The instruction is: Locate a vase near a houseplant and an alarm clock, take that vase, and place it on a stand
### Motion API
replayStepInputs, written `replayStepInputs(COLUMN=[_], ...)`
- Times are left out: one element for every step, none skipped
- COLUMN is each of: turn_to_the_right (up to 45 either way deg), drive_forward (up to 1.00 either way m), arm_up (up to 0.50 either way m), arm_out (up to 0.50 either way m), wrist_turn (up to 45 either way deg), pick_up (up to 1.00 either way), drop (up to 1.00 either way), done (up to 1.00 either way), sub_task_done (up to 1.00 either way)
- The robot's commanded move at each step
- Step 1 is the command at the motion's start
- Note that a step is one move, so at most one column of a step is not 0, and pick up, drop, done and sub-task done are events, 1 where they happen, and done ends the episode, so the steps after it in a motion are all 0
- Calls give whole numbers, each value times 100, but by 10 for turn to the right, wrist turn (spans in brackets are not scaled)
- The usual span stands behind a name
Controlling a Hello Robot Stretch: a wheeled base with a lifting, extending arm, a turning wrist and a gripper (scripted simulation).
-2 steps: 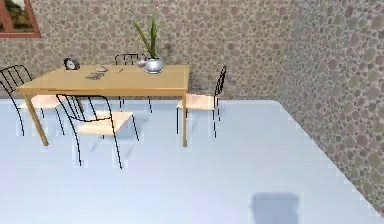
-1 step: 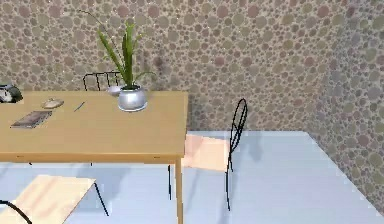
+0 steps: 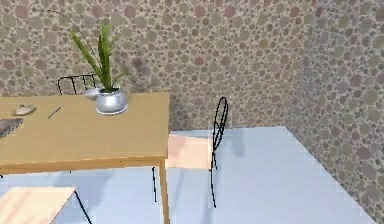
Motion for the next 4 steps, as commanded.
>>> replayStepInputs(turn_to_the_right=[0, -450, -450, -330], drive_forward=[25, 0, 0, 0], arm_up=[0, 0, 0, 0], arm_out=[0, 0, 0, 0], wrist_turn=[0, 0, 0, 0], pick_up=[0, 0, 0, 0], drop=[0, 0, 0, 0], done=[0, 0, 0, 0], sub_task_done=[0, 0, 0, 0])
